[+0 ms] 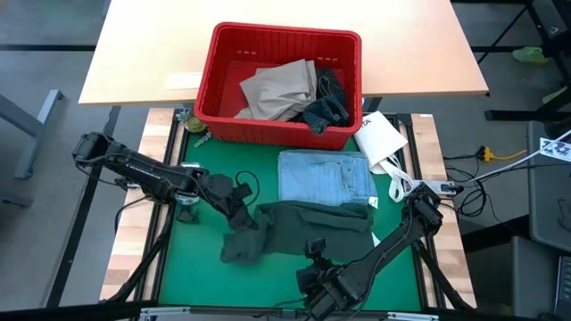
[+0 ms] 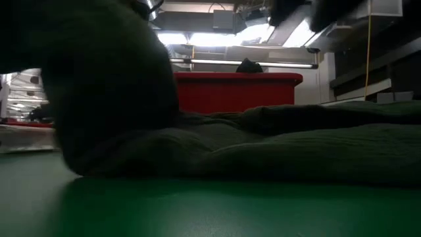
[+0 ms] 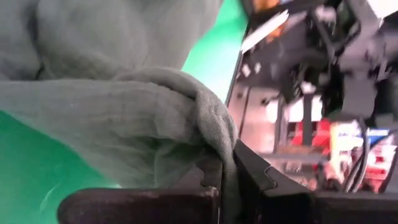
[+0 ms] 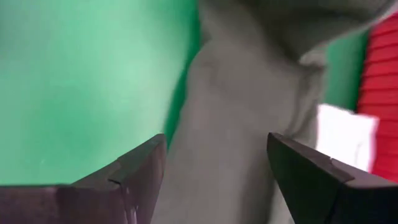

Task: Fold Laundry from Bin
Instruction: Fold the green polo shirt

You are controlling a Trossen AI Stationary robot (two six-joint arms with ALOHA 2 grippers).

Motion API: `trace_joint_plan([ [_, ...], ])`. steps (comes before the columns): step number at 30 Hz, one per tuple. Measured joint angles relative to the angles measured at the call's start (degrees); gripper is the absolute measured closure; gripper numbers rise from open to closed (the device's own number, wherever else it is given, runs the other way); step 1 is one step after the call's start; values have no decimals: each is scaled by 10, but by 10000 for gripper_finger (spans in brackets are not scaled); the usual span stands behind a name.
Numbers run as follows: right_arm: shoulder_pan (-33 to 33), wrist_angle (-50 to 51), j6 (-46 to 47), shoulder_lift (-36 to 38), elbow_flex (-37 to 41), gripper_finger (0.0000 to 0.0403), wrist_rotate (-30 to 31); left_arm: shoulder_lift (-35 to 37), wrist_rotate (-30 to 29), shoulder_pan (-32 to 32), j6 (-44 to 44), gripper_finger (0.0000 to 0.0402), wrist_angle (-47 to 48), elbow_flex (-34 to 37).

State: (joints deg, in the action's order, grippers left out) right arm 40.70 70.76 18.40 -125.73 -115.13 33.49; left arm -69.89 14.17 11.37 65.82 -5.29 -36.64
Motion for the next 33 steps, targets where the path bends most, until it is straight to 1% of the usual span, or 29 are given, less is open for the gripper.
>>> trace_joint_plan([
  [3, 0, 13, -22, 0, -25, 123, 5, 0, -36, 8, 10, 390, -42, 0],
  [6, 1, 47, -23, 0, -55, 123, 5, -3, -72, 13, 12, 390, -87, 0],
  [8, 1, 75, -23, 0, -77, 123, 6, -13, -85, 13, 12, 390, -120, -1],
  [14, 1, 148, -23, 0, -133, 123, 35, -90, -87, 13, 1, 390, -240, -1],
  [18, 1, 171, -23, 1, -148, 123, 37, -153, -87, 13, 7, 390, -303, -9],
  [21, 1, 192, -23, 1, -150, 123, 37, -198, -75, 12, -3, 390, -317, -43],
  [28, 1, 193, -23, 1, -151, 123, 31, -297, -47, -5, -61, 390, -317, -148],
  [33, 1, 193, -18, 1, -151, 123, -13, -357, -28, -19, -61, 390, -313, -192],
])
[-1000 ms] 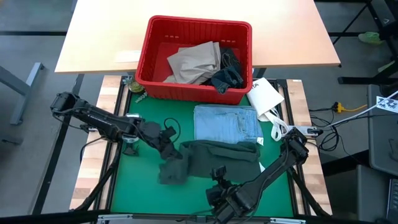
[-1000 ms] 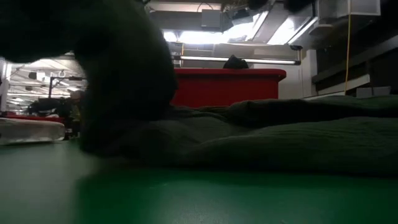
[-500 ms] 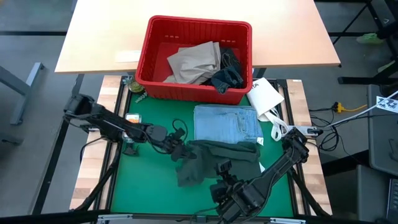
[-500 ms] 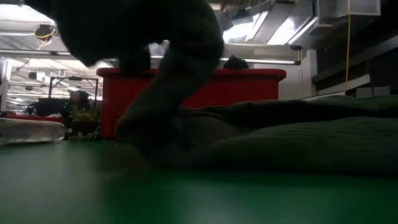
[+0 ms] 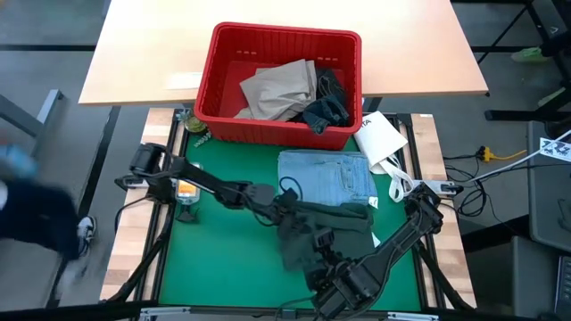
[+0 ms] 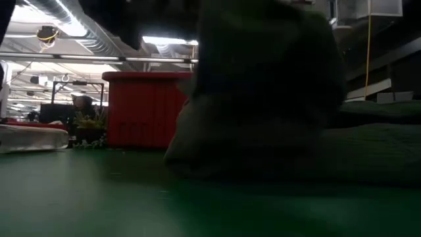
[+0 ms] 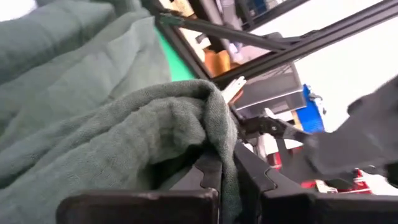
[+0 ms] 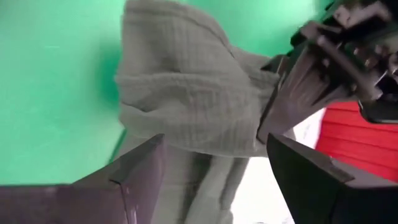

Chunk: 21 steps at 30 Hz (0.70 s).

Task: Fold Laundry from Bin
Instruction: Fold the green polo shirt

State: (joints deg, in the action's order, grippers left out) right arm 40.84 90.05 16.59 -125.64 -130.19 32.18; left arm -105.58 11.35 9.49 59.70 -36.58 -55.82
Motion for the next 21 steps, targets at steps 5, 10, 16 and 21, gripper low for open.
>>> trace_joint_plan([
  [5, 0, 0, 13, 0, 0, 123, -13, -40, 0, -5, 0, 390, -1, -20],
  [10, 0, -1, 13, 0, 0, 123, -13, -58, 0, -12, 1, 390, -2, -33],
  [16, 0, -2, 13, 0, 0, 123, -13, -58, 35, -17, 34, 390, -37, -33],
  [21, 0, -2, 13, 0, 0, 123, -14, -57, 64, -15, 62, 390, -103, -34],
])
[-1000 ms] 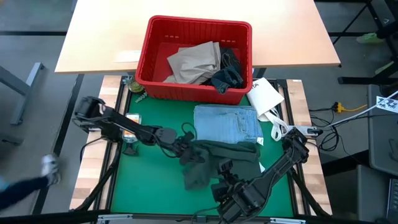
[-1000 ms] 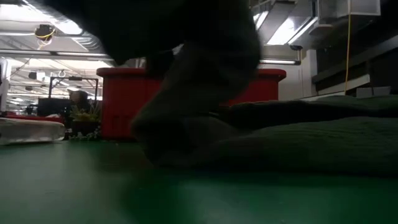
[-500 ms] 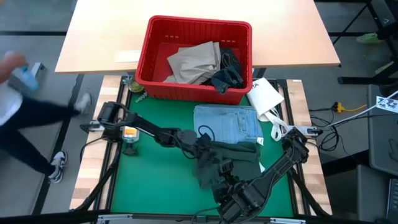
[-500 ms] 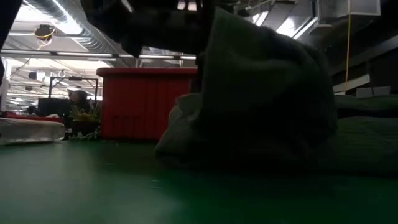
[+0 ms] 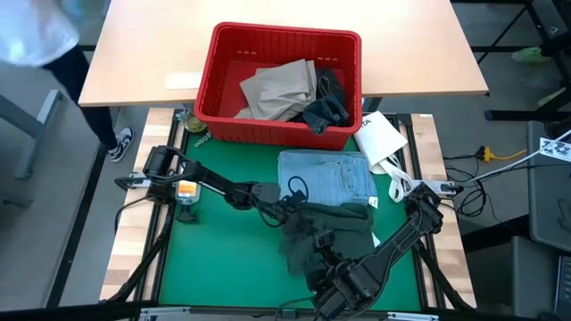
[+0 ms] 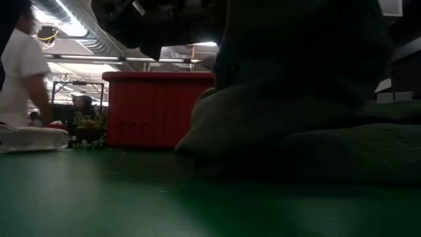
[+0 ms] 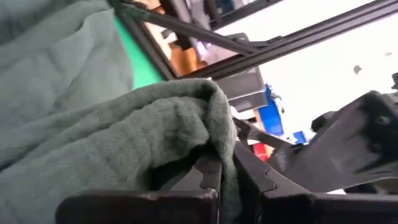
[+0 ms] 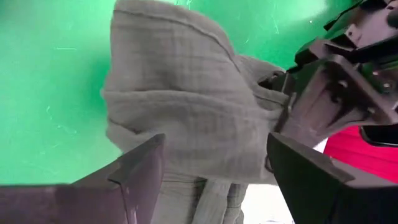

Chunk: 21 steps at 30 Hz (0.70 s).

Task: Fold Laundry from Bin
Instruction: Fold the green polo shirt

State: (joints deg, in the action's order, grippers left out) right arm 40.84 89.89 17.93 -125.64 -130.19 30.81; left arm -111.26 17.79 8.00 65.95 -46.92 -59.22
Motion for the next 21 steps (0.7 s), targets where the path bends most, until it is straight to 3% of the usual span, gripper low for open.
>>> trace_joint_plan([
  [6, 0, 0, 0, 0, 0, 123, 0, 0, -23, 1, -2, 390, -6, 0],
  [16, 0, 0, -2, -1, 0, 123, 0, -8, -161, 16, -115, 390, 24, 0],
  [21, 0, 0, -2, -1, 0, 123, 0, -17, -182, 16, -126, 390, 25, 0],
])
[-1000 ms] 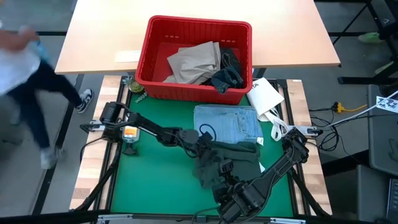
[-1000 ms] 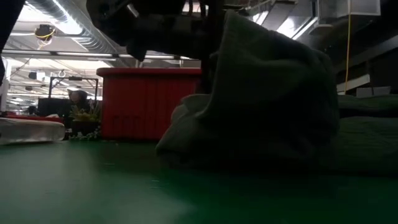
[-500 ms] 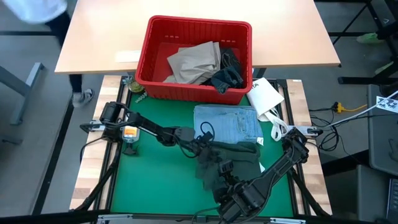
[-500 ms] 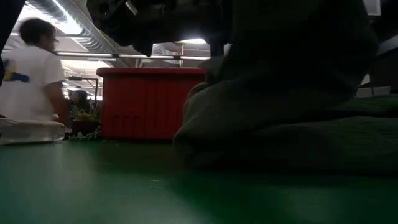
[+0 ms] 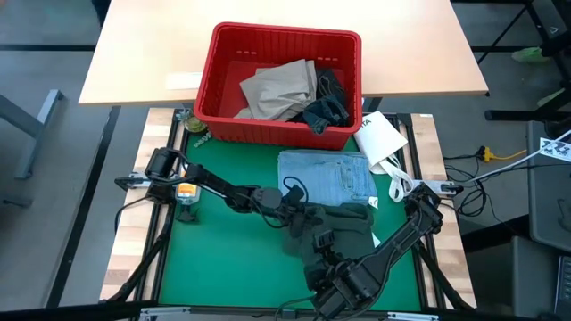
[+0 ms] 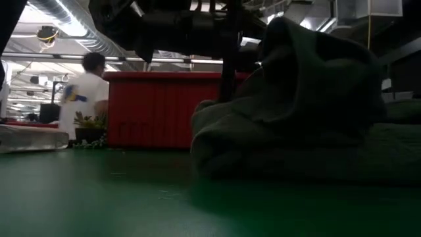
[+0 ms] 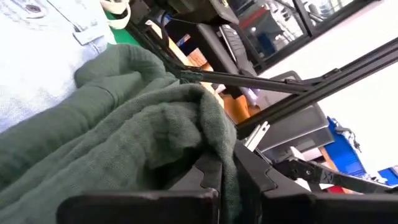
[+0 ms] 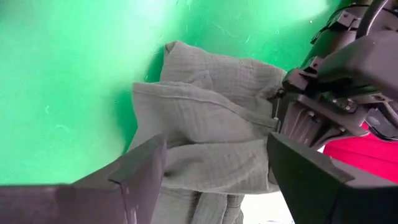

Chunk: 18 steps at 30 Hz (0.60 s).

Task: Fold Laundry from Bin
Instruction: Fold the green polo shirt

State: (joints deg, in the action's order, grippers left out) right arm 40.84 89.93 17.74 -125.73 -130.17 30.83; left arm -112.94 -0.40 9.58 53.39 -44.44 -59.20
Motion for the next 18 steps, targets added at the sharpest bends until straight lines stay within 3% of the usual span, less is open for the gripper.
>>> trace_joint_plan([
  [5, 0, 0, 0, 0, 0, 123, 0, -3, -6, 2, -4, 385, 3, 0],
  [9, 0, 0, 0, 0, 0, 123, 0, -3, -6, 2, -42, 356, 0, 0],
  [18, 0, 0, 5, 0, 0, 123, 0, -3, 0, 1, -215, 271, -3, 0],
])
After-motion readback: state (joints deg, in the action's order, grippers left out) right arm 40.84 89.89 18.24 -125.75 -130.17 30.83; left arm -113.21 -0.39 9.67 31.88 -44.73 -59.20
